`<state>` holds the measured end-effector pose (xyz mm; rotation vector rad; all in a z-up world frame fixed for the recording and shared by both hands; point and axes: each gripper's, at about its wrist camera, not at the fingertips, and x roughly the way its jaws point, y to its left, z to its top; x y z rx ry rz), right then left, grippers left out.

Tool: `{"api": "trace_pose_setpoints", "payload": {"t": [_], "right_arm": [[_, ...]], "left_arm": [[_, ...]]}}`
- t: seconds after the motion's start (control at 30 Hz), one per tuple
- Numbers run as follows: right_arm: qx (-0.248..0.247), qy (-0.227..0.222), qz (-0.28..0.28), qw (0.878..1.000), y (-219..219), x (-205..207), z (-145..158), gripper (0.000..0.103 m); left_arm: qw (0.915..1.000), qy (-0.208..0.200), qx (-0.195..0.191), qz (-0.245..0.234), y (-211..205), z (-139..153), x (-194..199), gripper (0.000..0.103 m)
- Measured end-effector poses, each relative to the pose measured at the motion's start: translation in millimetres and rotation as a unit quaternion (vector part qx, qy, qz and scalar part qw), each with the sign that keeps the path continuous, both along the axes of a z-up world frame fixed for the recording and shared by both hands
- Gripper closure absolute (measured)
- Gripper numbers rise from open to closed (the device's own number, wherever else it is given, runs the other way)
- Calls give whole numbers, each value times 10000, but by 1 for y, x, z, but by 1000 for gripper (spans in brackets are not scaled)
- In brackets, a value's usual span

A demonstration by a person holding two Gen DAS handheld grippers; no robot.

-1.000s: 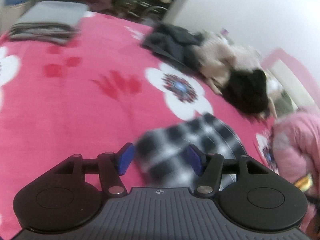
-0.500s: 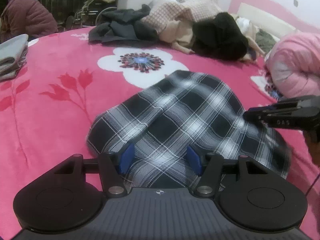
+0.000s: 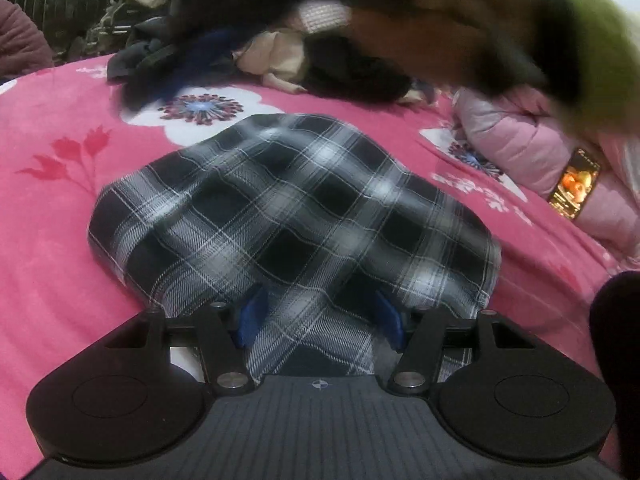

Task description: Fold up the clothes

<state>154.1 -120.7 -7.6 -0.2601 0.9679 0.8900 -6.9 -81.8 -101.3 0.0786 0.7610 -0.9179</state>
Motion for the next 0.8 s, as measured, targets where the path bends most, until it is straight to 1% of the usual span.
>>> {"api": "trace_pose_setpoints", "payload": {"t": [0.03, 0.1, 0.13, 0.2, 0.27, 0.3, 0.33, 0.37, 0.4, 0.47, 0.53, 0.6, 0.67, 0.73, 0.8], "right_arm": [[-215, -53, 390, 9990, 17, 5, -7, 70], [-565, -151, 1187, 9912, 46, 8, -19, 70], [-714, -191, 1584, 9846, 58, 7, -24, 70], [-1039, -221, 2298, 9674, 76, -2, -34, 71], [-1443, -264, 2710, 9513, 86, -5, -48, 72], [-1640, -211, 2791, 9459, 88, -5, -55, 75], [-1739, -161, 2819, 9434, 89, -3, -61, 81], [-1817, -111, 2835, 9415, 89, -1, -67, 83], [-1787, -66, 2799, 9432, 87, 0, -67, 89], [-1627, -28, 2676, 9497, 82, 0, -60, 92], [-1357, 87, 2302, 9636, 72, 6, -51, 96], [-1156, 207, 1886, 9750, 61, 12, -47, 97], [-989, 278, 1511, 9832, 49, 15, -44, 98], [-864, 323, 1109, 9895, 42, 21, -43, 99], [-766, 346, 785, 9934, 34, 28, -41, 99]], "left_arm": [[10000, 0, -27, -19, 1, -1, 0, 44], [10000, 9, -83, -54, 3, -4, 2, 44], [9999, 3, -103, -72, 3, -5, 2, 44], [9999, -32, -124, -110, 3, -8, 3, 43], [9998, -85, -132, -147, 2, -11, 1, 43], [9997, -94, -142, -166, 1, -11, 1, 42], [9997, -87, -157, -184, 1, -12, 2, 41], [9996, -84, -169, -202, 1, -13, 2, 41], [9996, -87, -179, -223, 0, -14, 2, 41], [9994, -108, -194, -247, 1, -15, 2, 40], [9993, -134, -207, -265, 1, -16, 1, 39], [9993, -157, -208, -285, 1, -17, 1, 38], [9992, -178, -208, -293, 3, -17, 1, 38], [9991, -217, -197, -308, 3, -17, 1, 37], [9990, -235, -190, -320, 3, -17, 1, 37]]}}
